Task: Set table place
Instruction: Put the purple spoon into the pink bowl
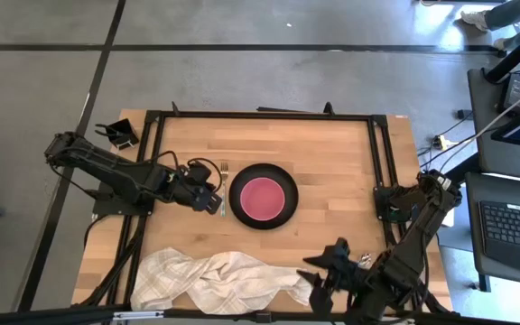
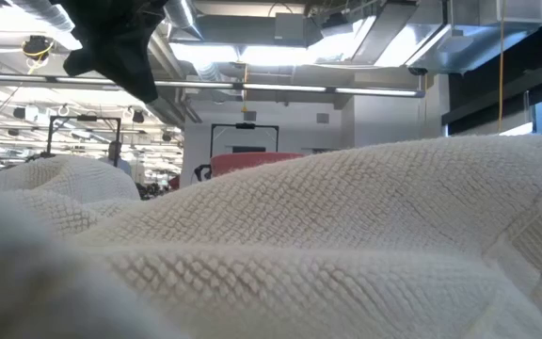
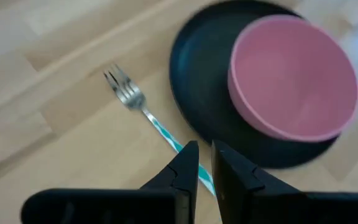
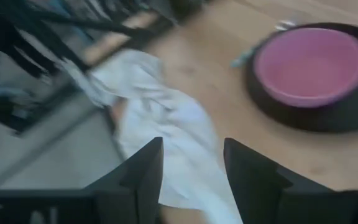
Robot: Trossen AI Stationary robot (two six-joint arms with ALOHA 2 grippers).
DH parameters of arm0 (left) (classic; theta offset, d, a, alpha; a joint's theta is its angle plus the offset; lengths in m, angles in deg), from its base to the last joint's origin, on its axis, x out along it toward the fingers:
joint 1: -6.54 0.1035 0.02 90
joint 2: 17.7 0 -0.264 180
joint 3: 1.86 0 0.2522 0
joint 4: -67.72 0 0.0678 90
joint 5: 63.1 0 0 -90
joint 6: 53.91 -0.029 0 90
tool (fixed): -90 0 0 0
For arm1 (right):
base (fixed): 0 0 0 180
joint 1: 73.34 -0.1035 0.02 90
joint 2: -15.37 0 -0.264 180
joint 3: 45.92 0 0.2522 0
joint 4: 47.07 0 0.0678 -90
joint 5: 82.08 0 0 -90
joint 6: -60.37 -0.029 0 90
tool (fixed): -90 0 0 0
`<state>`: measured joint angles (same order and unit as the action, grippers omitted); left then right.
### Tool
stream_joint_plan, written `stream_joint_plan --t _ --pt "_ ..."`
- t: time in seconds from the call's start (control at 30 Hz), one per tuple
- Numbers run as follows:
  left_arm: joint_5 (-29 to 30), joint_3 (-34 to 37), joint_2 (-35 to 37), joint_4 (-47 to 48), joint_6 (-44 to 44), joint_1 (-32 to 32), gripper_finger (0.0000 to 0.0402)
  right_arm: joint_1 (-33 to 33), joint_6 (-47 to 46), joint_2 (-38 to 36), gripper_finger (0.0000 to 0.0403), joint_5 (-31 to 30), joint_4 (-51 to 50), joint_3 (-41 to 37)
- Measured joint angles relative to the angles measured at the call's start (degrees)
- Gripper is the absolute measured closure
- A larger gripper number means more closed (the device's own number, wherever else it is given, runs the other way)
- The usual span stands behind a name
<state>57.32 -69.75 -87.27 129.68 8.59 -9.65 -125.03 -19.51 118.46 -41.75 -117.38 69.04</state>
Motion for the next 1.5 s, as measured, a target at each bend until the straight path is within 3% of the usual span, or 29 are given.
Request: stream_joint_plan --t 0.1,0.2,0.5,0.6,0.73,0.8,0.97,1.2,1.4,1.5 --pt "-3.09 0.07 -0.75 0.28 -0.04 -0.03 0.0356 -0.64 2.71 0.02 0.0233 -3.90 7.00 -1.48" --pt "-6.55 0.07 -0.34 0.38 -1.31 -0.03 0.0350 -0.62 -0.50 0.02 0.0233 -8.43 9.64 -3.35" --pt "-8.80 0.04 3.05 3.77 -10.47 -0.88 0.0337 -0.90 -32.34 0.09 0.0233 -25.16 9.40 -17.15" --pt "-8.76 0.04 4.03 6.70 -10.67 -0.82 0.0335 -1.14 -37.77 0.15 0.0233 -25.59 10.82 -21.24" --pt "-7.41 0.04 5.62 11.15 -10.67 -0.82 0.0339 -1.58 -37.55 0.15 0.0233 -25.15 15.05 -22.58" --pt "-6.59 0.04 6.10 12.02 -10.67 -0.82 0.0343 -1.84 -35.39 0.15 0.0233 -21.11 15.47 -21.34" --pt "-4.56 0.04 6.68 12.65 -10.64 -0.74 0.0352 -2.22 -34.56 0.15 0.0233 -2.66 13.55 -19.05" --pt "-4.15 0.04 6.66 12.64 -9.07 -0.64 0.0361 -2.15 -53.00 0.15 0.0233 1.69 -1.88 -19.00" --pt "-4.06 0.04 6.66 12.42 -7.10 -0.64 0.0359 -2.68 -60.45 0.15 0.0233 24.02 -7.96 -19.00" --pt "-3.02 0.04 6.66 11.96 -6.26 -0.64 0.0355 -3.16 -61.74 0.15 0.0233 24.41 -7.50 -19.00"
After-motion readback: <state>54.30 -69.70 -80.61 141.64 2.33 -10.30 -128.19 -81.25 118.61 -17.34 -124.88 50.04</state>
